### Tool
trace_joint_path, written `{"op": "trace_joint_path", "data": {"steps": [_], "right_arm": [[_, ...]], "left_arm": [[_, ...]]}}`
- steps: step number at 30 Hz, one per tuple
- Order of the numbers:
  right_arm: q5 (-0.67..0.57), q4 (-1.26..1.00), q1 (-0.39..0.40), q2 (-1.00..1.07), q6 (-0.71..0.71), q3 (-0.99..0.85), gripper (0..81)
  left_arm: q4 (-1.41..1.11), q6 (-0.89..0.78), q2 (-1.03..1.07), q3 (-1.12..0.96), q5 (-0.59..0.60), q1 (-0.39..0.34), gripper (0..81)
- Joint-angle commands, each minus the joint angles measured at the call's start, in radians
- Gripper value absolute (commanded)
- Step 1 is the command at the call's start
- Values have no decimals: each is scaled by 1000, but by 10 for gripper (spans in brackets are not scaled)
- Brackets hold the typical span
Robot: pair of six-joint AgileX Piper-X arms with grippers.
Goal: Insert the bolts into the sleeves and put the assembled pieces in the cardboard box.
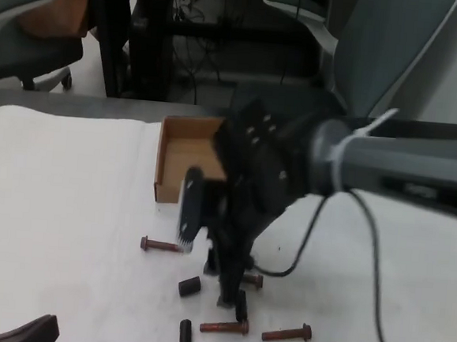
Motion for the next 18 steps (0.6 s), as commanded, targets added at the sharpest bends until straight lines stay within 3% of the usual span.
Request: {"op": "trace_joint_path", "data": {"steps": [1, 15, 18], "right_arm": [[39, 66, 24, 59, -61, -53, 444], [-48, 47, 39, 88, -120, -57, 430], [-60, 67, 55, 98, -117, -57, 246]], "left_arm": [[1, 11, 2, -13, 1, 0, 18], [1, 11, 2, -13, -67, 0, 18], [-6, 11, 2, -13, -68, 0, 18]]}}
